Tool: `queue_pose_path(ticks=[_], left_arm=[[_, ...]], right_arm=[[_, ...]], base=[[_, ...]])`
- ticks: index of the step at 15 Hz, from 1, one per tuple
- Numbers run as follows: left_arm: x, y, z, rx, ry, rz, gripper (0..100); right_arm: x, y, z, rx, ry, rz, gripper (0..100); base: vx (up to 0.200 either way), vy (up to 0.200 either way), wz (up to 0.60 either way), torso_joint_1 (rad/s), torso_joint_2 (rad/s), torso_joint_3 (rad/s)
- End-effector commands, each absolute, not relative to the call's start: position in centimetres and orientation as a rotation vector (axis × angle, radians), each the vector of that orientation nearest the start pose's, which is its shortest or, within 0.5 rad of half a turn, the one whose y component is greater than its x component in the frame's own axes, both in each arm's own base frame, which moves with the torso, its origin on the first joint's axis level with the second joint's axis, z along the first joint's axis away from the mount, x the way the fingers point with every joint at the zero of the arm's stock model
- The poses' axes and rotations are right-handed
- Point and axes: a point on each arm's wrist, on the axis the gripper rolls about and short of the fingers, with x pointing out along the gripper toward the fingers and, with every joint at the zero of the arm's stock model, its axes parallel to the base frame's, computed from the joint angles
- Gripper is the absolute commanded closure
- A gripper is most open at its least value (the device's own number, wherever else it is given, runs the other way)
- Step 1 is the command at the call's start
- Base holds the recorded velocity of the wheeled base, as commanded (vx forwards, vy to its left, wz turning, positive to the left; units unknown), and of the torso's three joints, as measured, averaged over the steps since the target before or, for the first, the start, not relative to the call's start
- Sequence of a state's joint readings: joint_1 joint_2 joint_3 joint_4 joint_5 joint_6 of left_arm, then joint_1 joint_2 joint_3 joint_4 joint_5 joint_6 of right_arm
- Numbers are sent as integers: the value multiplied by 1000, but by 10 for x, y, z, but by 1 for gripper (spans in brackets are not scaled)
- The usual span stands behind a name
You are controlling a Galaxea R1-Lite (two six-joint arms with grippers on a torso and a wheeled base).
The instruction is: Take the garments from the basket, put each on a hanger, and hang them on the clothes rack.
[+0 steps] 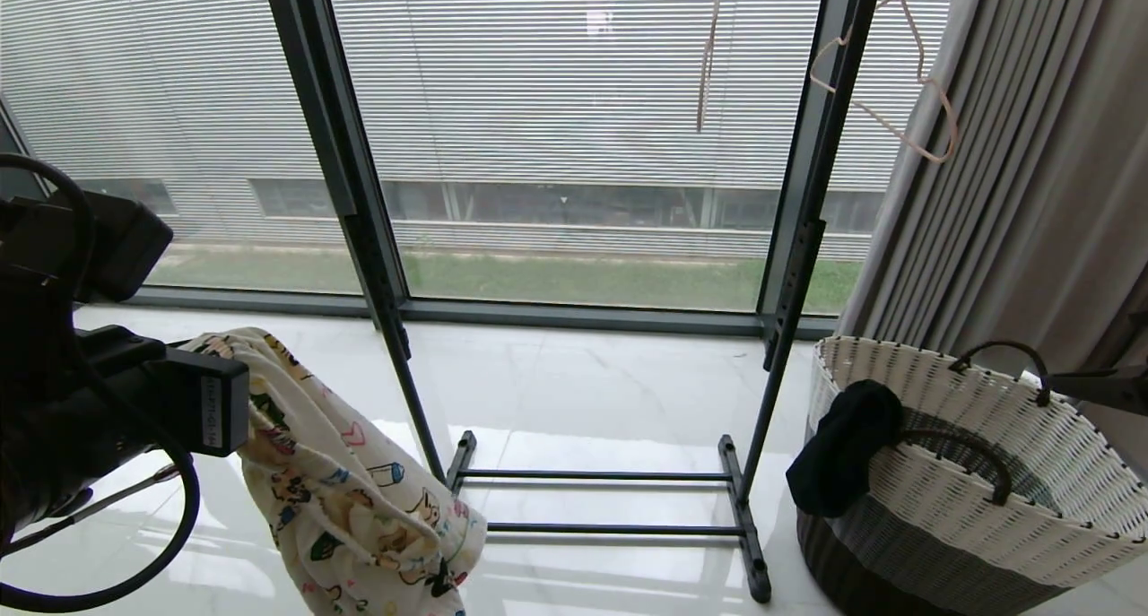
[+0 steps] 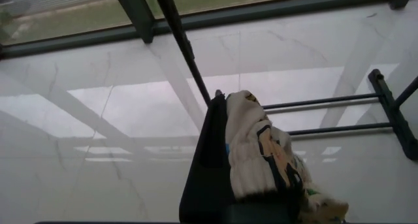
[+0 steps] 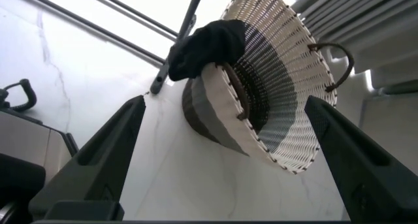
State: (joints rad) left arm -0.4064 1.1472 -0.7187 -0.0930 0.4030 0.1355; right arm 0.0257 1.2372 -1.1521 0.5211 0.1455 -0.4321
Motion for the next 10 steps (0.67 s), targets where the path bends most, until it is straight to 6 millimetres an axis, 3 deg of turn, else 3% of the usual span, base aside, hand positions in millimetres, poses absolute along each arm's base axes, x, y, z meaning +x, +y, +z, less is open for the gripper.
queue_pose_path(ticks=[1, 4, 10], left_arm=[[153, -56, 236, 267, 310, -24, 100], [152, -56, 234, 268, 316, -24, 100], [153, -52, 234, 242, 317, 33, 100]], right_arm=[[164, 8, 287, -380, 552, 292, 0], [164, 7, 287, -371, 542, 283, 0], [176, 5, 258, -128, 435, 91, 0]], base=[[0, 0, 0, 0, 0, 0], [0, 0, 0, 0, 0, 0], [0, 0, 0, 0, 0, 0]])
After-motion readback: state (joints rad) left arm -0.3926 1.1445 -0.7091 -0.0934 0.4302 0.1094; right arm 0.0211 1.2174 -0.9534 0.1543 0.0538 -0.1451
